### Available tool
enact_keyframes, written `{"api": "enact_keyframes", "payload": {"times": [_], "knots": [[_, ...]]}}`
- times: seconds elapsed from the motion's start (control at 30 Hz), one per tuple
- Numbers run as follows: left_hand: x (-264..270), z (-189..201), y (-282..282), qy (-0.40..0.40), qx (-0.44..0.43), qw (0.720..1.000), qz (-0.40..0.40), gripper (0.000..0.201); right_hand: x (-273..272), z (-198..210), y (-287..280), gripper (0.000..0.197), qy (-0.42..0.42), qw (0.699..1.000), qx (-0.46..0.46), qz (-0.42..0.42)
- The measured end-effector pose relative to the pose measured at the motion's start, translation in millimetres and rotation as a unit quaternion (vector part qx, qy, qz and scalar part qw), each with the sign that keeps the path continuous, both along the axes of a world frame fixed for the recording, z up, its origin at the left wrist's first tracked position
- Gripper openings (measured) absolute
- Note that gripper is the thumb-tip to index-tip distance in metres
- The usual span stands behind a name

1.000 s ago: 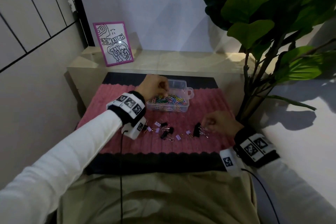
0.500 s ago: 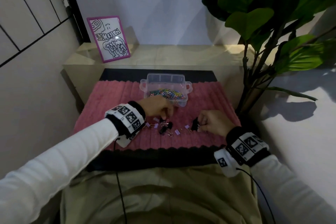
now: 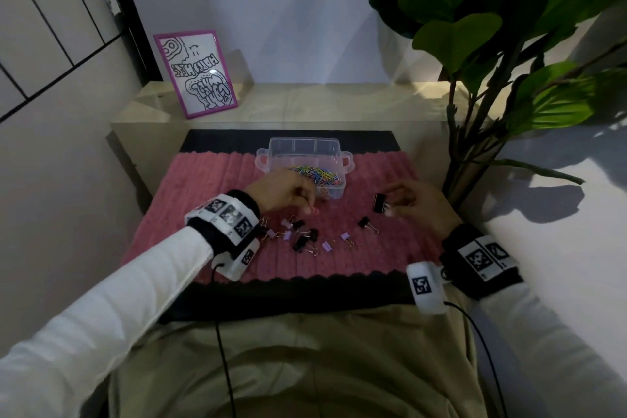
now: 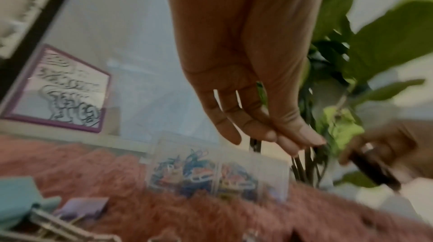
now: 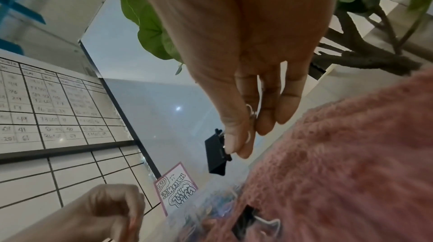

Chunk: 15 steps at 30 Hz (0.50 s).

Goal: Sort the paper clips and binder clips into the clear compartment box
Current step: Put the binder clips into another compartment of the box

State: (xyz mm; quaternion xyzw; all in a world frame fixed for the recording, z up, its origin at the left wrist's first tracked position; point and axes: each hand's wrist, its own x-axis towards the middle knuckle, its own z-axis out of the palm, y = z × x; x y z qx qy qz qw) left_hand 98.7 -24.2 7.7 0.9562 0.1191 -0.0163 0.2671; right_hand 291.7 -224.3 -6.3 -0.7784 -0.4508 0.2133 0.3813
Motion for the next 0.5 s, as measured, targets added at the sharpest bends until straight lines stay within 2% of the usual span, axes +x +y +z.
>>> {"api": "enact_keyframes", "payload": {"times": [0.07, 0.17, 0.27, 0.33, 0.4, 0.5], "knots": [[-8.8, 7.4, 2.9, -0.047, -0.032, 0.997, 0.050, 0.016, -1.5, 0.7, 0.0, 0.042, 0.007, 1.000, 0.015, -0.007], [-25.9, 12.7, -2.1, -0.088, -0.086, 0.985, 0.118, 0.025, -5.8, -6.2, 5.3, 0.032, -0.028, 0.999, 0.009, -0.017], [-40.7, 11.7, -11.1, -0.101, -0.184, 0.964, 0.163, 0.020, -9.3, -15.4, 10.8, 0.022, -0.037, 0.999, 0.003, -0.029], [-50.2, 10.0, -13.5, -0.133, -0.321, 0.916, 0.203, 0.013, -9.8, -17.0, 11.4, 0.017, -0.014, 0.999, 0.014, -0.049], [-59.5, 8.5, -10.7, -0.161, -0.435, 0.849, 0.251, 0.019, -7.7, -15.3, 9.4, 0.014, 0.007, 0.997, 0.035, -0.066], [-71.1, 6.3, -8.5, -0.154, -0.556, 0.749, 0.326, 0.024, -7.1, -10.1, 7.6, 0.013, 0.015, 0.995, 0.066, -0.066]]}}
